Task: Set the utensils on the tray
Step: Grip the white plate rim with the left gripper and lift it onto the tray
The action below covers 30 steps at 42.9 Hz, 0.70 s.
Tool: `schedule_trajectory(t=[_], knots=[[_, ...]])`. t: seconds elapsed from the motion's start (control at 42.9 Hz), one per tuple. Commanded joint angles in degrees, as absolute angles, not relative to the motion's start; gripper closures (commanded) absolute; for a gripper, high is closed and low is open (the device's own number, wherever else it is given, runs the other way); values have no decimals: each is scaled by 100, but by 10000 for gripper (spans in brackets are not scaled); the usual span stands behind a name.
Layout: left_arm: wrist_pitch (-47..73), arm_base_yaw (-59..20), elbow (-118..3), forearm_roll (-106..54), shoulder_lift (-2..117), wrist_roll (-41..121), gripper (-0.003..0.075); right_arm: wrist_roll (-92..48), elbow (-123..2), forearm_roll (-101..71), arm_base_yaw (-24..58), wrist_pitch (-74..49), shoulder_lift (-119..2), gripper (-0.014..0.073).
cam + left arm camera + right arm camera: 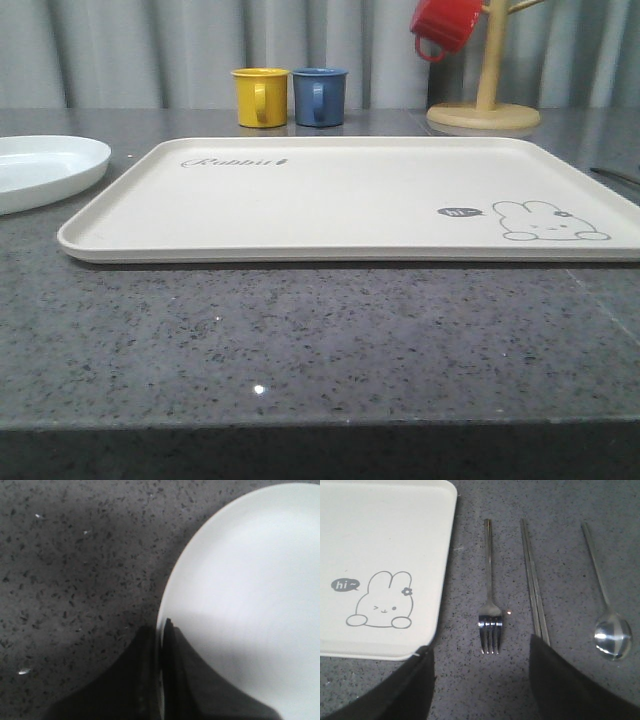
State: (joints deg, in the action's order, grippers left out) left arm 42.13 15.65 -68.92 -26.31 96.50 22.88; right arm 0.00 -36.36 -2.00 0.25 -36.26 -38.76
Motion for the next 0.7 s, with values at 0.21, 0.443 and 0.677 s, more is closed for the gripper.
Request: schedule_trajectory(t=[0.21,0.443,0.677], knots=[[4736,1425,-7596,-3209,9146,2298,741,0,-3825,-175,-5,-3285,-3901,144],[5031,568,-7873,-3305,9135,2298,741,0,-3825,-175,-5,-3293,-3901,144],[4824,-535,-7873,-3305,9209,2298,741,0,-3825,-175,-5,-3297,-3901,144]])
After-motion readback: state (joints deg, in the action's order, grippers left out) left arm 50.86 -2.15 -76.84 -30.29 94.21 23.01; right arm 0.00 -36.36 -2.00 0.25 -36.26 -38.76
